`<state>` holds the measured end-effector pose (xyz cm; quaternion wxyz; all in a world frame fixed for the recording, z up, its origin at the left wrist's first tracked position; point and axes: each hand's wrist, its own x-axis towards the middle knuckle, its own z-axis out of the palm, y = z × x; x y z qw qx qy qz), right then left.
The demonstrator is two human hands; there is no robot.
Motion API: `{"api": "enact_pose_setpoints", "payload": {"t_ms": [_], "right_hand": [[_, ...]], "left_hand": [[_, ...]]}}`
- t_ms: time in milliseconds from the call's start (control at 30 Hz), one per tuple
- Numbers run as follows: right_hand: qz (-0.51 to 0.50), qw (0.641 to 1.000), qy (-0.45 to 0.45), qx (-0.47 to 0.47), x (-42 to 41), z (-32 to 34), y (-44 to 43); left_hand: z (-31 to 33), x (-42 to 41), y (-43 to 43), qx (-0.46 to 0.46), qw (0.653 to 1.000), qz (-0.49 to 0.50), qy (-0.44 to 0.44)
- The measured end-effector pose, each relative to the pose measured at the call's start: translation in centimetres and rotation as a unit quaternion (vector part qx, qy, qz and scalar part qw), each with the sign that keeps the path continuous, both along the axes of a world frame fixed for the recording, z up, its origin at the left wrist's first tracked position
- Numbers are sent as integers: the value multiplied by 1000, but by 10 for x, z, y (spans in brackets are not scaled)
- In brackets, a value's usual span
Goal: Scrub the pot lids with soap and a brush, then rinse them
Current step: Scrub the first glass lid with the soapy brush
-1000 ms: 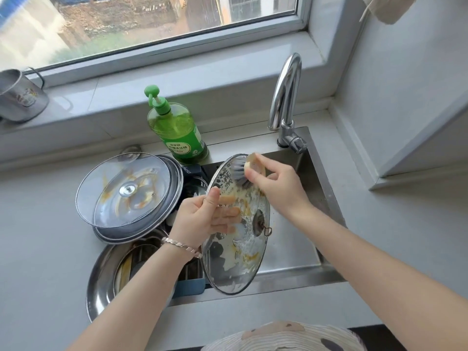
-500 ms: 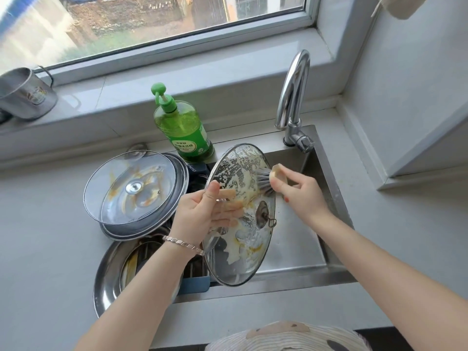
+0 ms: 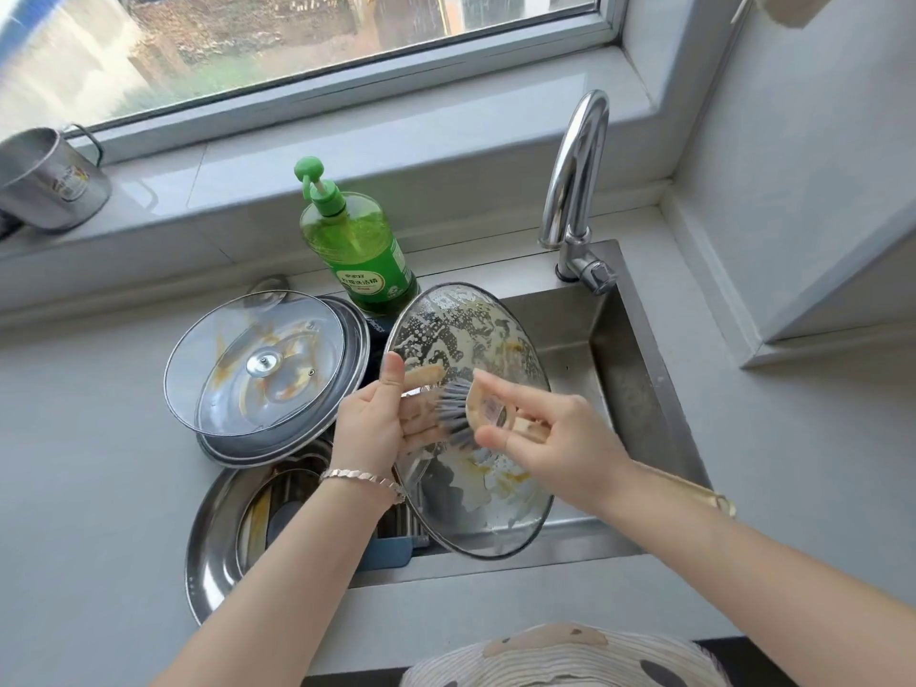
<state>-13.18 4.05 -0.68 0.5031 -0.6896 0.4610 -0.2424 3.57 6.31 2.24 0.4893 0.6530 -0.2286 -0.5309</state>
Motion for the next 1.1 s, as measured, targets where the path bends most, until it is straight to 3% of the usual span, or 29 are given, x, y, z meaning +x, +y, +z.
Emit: {"api": "enact_pose_setpoints", "payload": {"t_ms": [100, 267, 367, 533, 667, 767, 833, 967, 1100], "right_hand": [[-72, 996, 40, 20, -11, -11, -25], [68, 993, 71, -68, 3, 2, 11], [-27, 995, 92, 4, -6, -13, -17], [117, 987, 93, -53, 3, 1, 24], [-29, 995, 91, -1, 10, -4, -25], [64, 992, 74, -78, 24, 12, -5], [118, 982, 108, -99, 28, 28, -4], [8, 993, 102, -62, 39, 34, -53], [116, 979, 125, -115, 42, 40, -22]], "left_hand": [[-2, -4, 0, 14, 999, 21, 36], [-11, -2, 2, 42, 997, 49, 38], [-14, -3, 1, 57, 996, 62, 39], [-15, 0, 1, 63, 994, 68, 52], [-11, -7, 0, 60, 996, 56, 27], [-4, -4, -3, 65, 996, 65, 21], [-4, 0, -1, 63, 996, 54, -18], [1, -5, -2, 63, 995, 52, -64], [-2, 4, -1, 102, 989, 77, -70]]}}
